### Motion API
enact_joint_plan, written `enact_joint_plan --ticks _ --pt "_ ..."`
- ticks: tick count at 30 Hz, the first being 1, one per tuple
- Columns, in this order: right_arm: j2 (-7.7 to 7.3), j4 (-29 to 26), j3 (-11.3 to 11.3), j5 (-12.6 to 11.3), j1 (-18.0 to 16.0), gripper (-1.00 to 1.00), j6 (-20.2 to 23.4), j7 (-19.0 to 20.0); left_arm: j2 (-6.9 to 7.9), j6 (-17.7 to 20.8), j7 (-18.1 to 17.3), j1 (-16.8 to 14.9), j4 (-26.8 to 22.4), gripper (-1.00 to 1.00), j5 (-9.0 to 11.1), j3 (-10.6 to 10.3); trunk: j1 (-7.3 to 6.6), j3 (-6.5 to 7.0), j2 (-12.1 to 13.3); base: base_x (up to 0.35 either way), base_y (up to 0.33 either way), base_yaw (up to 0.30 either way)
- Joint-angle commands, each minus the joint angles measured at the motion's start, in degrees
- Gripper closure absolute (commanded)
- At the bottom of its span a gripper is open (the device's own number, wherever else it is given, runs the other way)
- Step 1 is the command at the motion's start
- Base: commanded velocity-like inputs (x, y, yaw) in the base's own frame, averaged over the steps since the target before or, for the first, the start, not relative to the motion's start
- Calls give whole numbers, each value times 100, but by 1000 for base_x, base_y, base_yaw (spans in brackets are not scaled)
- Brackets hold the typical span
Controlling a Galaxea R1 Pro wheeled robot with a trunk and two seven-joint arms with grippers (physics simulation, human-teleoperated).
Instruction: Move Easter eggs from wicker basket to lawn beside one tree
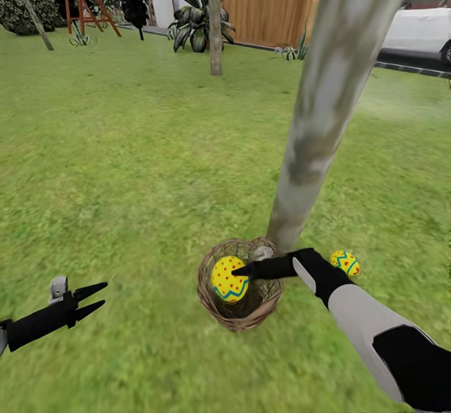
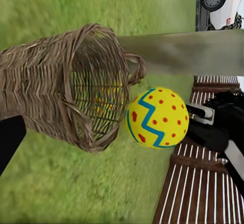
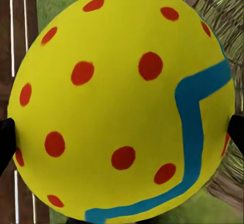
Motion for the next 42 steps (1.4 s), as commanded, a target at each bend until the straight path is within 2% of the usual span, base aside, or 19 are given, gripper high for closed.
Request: enact_joint_plan --ticks 1,3,5,7,11,13,19,33,42 --pt "-23 -2 -99 -42 -5 100 36 74 5 25 -18 -2 0 -100 0 9 -1 1 -2 -7 0 -167" --pt "-128 0 -293 -43 -2 100 36 166 9 25 -26 -2 0 -100 3 13 -1 14 -2 -2 0 -199" --pt "-213 -3 -360 -46 -2 100 36 194 4 20 -28 -2 0 -100 9 13 -1 27 -2 0 0 -209" --pt "-234 0 -392 -47 1 100 36 199 2 17 -28 -2 0 -100 12 12 -1 40 -2 0 0 -212" --pt "-239 0 -403 -47 0 100 36 201 1 16 -42 -2 0 -100 12 20 -1 66 -2 0 0 -213" --pt "-239 0 -403 -47 1 100 36 201 -9 9 -48 -2 0 -100 12 128 -1 79 -2 0 0 -213" --pt "-239 0 -403 -47 1 100 36 201 -23 7 -39 -2 0 -100 12 171 -1 118 -2 0 -35 -213" --pt "-231 0 -400 -47 3 100 36 201 -25 7 -20 -2 0 -100 12 172 -1 208 -2 0 -260 -211" --pt "-231 4 -395 -47 3 100 36 192 -24 7 -18 -2 0 -100 4 174 -1 215 -2 0 -292 -11"
